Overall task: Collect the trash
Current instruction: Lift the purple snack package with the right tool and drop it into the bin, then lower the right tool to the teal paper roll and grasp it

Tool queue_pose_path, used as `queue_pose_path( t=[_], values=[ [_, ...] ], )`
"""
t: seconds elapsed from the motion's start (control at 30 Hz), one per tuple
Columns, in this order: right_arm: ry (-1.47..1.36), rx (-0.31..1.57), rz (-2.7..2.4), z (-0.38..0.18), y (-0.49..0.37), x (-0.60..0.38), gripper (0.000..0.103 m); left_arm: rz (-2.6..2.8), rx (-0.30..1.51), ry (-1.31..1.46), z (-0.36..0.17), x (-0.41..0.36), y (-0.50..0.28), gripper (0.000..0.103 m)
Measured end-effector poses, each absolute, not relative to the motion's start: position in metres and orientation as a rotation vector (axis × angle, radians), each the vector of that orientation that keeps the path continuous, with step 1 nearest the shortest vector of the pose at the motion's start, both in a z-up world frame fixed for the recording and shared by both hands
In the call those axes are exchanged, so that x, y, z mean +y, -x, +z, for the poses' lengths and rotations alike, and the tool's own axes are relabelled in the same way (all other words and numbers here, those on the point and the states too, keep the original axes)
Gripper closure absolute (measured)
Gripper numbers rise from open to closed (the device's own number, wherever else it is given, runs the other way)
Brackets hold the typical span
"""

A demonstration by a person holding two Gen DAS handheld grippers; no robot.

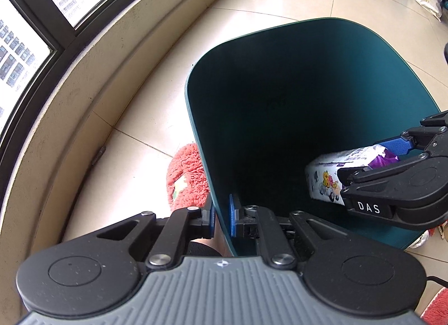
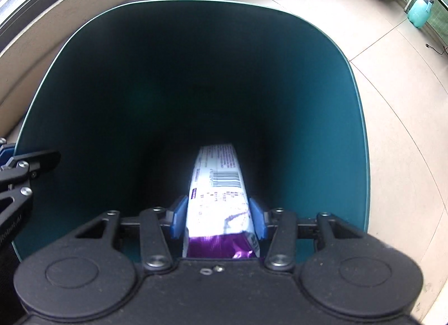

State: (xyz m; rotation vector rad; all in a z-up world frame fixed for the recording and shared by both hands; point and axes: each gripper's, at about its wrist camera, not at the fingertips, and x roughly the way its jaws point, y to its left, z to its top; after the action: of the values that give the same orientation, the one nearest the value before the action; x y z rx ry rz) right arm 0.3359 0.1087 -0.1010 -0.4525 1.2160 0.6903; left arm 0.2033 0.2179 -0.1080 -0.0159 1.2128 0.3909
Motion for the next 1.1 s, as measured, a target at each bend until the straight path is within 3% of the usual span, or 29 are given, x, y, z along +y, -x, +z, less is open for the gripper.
queue_pose_path(
  t=[0.63, 0.87, 1.1],
  values=[
    [0.214, 0.981, 0.759, 0.004, -0.356, -0.060, 0.040, 0.421, 1.199, -0.014, -0.110, 0.208, -0.203, 0.093],
    [0.201, 1.018, 0.632, -0.033, -0.382, -0.113, 0.034, 0.431, 1.196, -0.015, -0.111, 0.211, -0.206, 0.093],
    [0.195, 1.149, 0.594, -0.127, -0.409, -0.099, 0.032, 0.452, 1.194, 0.001, -0.110, 0.217, -0.208, 0.093]
  ],
)
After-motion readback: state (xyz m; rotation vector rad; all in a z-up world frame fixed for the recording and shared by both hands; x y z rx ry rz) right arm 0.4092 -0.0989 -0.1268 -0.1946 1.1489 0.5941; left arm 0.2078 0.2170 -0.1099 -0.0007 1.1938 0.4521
